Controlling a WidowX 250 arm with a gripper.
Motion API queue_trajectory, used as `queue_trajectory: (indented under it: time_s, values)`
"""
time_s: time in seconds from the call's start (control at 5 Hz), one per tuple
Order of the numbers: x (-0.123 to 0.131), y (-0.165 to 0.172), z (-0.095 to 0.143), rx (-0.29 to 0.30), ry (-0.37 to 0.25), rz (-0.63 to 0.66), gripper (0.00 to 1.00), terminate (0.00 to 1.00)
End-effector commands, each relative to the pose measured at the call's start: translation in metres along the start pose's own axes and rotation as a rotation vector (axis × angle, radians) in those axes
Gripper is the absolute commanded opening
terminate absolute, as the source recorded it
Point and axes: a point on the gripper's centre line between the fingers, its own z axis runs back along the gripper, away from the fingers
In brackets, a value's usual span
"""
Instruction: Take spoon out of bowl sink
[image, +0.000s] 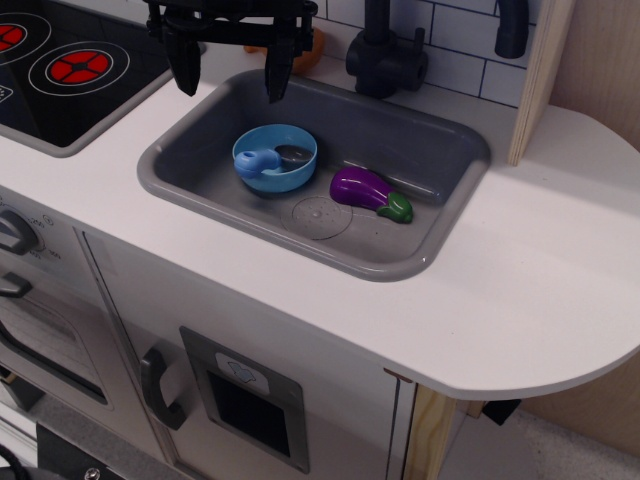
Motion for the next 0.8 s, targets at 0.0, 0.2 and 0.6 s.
queue_trajectory:
  time_s: [0.0, 0.2, 0.6]
  values:
    - [0.000, 0.000, 0.000, 0.000, 0.000, 0.000, 1.00, 0.00]
    - [0.023, 0.000, -0.022, -0.003, 0.062, -0.139, 1.00, 0.00]
    - [0.051, -0.002, -0.061, -0.080, 0.041, -0.323, 1.00, 0.00]
